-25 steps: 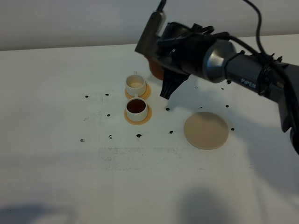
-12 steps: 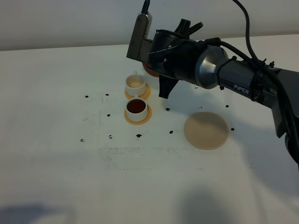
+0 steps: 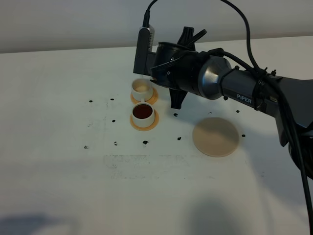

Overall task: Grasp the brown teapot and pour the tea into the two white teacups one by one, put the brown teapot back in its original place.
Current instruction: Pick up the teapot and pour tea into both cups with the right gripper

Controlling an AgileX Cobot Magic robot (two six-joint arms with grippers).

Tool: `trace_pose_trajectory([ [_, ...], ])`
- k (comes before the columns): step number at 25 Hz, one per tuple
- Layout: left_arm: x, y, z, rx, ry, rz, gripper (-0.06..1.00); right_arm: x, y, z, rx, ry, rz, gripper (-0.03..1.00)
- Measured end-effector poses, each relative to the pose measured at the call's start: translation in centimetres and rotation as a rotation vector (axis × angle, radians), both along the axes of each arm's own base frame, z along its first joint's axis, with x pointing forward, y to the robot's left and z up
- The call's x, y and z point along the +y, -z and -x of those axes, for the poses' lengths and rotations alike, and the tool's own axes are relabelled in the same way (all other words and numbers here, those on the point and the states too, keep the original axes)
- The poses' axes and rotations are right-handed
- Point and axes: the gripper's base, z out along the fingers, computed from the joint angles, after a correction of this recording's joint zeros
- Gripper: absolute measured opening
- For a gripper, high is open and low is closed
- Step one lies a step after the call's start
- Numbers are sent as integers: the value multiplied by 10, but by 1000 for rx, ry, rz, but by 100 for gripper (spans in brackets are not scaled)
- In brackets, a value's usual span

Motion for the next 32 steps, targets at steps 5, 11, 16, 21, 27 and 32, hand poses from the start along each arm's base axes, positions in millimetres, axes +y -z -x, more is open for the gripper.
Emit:
trace_pose_trajectory([
  [5, 0, 0, 0, 0, 0, 0, 21, 5, -1, 2, -7, -55, 41, 9],
  [11, 0, 0, 0, 0, 0, 0, 21, 10, 3, 3, -23, -106, 91, 9],
  [16, 0, 0, 0, 0, 0, 0, 21, 10, 14, 1, -16, -122, 132, 9],
  [21, 0, 0, 0, 0, 0, 0, 21, 10, 13, -1, -41, -141, 162, 9],
  [27, 0, 0, 0, 0, 0, 0, 21, 9, 10, -3, -68, -175, 217, 9],
  [32, 0, 0, 0, 0, 0, 0, 21, 9, 9, -4, -68, -207, 256, 9],
])
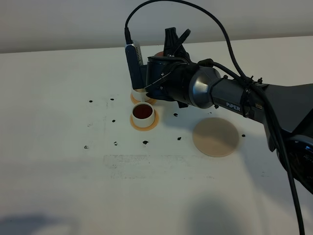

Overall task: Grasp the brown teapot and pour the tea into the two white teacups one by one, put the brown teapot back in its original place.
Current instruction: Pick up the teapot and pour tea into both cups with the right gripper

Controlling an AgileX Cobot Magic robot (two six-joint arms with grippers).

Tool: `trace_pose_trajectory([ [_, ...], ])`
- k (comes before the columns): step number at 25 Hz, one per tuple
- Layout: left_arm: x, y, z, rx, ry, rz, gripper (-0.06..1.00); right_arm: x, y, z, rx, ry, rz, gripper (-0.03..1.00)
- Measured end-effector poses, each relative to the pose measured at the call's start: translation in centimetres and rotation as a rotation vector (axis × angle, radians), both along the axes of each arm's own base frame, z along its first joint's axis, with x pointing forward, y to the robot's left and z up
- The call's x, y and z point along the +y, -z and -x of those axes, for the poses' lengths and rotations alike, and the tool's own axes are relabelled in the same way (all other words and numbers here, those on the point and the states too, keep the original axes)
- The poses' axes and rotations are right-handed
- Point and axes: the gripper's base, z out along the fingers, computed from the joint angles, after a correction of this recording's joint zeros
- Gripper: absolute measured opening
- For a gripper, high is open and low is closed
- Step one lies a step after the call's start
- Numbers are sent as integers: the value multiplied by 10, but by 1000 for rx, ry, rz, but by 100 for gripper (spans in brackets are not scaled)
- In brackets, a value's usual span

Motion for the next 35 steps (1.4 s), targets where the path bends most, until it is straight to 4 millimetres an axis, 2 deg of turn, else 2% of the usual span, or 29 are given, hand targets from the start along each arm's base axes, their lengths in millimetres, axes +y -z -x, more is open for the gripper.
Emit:
trace_pose_trajectory([
  [35, 0, 0, 0, 0, 0, 0, 21, 6, -4, -3, -101, -106, 144, 9],
])
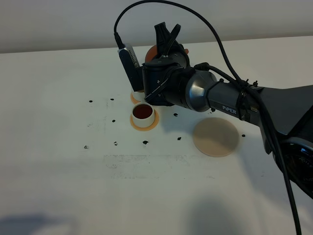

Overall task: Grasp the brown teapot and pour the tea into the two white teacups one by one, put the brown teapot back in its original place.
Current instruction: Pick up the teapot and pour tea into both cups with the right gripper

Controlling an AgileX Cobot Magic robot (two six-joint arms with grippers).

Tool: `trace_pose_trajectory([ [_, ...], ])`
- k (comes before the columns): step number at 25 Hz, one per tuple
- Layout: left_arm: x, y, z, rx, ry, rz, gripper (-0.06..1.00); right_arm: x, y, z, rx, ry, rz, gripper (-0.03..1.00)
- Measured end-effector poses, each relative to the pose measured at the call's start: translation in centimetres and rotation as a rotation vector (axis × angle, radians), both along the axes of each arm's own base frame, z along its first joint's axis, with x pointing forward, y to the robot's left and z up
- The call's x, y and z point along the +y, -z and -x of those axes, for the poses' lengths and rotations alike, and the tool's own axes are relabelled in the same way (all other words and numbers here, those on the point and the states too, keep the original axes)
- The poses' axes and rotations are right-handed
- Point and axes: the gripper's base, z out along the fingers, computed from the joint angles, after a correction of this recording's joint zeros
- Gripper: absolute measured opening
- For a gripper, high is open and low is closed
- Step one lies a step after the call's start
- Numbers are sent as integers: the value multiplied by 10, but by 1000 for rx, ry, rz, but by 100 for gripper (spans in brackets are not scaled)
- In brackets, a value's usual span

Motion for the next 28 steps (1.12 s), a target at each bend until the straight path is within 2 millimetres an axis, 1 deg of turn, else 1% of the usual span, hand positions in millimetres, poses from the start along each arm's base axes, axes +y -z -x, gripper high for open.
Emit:
trace_pose_trajectory([
  [28, 0, 0, 0, 0, 0, 0, 21, 1, -1, 1, -8, -18, 36, 9],
])
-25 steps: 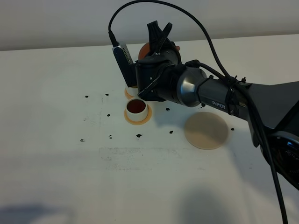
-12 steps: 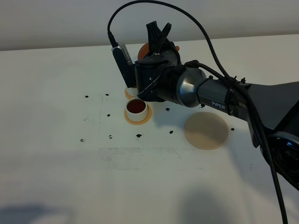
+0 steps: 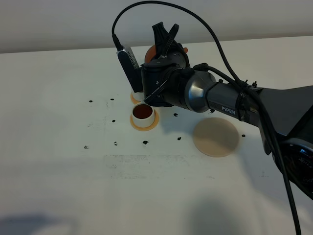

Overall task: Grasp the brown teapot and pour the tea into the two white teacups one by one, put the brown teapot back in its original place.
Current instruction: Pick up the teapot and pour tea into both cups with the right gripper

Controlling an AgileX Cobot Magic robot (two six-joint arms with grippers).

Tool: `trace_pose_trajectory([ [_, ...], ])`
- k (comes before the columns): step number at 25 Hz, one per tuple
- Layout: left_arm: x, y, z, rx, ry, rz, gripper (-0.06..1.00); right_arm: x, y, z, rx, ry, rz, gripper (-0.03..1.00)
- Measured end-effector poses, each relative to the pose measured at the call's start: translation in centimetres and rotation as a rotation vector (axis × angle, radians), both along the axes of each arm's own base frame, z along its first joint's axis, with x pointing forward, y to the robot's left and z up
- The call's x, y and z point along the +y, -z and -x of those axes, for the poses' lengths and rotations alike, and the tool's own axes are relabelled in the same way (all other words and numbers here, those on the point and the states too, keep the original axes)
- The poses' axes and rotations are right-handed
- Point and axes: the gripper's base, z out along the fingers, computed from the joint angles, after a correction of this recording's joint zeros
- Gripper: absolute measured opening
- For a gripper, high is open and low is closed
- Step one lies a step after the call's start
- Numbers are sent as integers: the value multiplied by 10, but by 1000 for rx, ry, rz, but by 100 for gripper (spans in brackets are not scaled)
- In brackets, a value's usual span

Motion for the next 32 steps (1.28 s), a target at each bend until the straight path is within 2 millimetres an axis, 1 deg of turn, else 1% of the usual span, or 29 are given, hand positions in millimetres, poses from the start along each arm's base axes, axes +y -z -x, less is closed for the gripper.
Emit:
trace_pose_trajectory([
  [16, 0, 0, 0, 0, 0, 0, 21, 0, -1, -1, -10, -9, 23, 9],
  [32, 0, 0, 0, 0, 0, 0, 21, -2, -3, -1, -23, -24, 89, 9],
])
